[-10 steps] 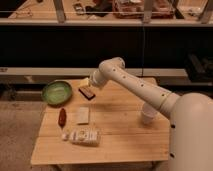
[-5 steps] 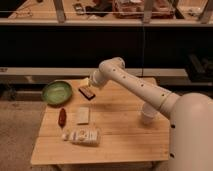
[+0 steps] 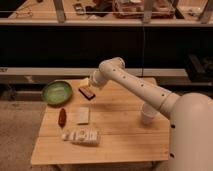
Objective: Place the pepper on the white sponge
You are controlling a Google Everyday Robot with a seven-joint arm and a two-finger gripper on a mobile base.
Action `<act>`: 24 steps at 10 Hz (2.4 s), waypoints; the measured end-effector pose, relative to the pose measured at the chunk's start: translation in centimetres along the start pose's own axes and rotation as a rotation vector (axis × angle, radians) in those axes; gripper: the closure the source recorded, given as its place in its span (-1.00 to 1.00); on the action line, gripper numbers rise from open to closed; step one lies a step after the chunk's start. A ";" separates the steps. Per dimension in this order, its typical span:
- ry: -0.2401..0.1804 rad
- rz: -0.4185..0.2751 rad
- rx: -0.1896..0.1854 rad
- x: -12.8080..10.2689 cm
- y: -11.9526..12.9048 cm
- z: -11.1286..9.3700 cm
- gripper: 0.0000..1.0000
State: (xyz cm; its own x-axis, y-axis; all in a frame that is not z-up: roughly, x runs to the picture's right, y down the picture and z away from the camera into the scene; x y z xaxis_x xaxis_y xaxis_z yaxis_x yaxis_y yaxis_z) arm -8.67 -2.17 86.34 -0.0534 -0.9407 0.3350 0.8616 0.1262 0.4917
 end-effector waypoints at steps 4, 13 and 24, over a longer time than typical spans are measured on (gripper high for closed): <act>0.000 0.000 0.000 0.0 0.0 0.0 -0.60; 0.000 -0.001 -0.002 0.0 0.0 0.0 -0.60; -0.112 -0.130 -0.111 -1.8 -8.9 -9.2 -0.60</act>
State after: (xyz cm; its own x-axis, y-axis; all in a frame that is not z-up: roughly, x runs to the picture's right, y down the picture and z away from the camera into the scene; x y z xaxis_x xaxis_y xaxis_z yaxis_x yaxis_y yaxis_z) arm -11.62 -4.52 74.00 -0.2187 -0.9050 0.3649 0.8939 -0.0358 0.4469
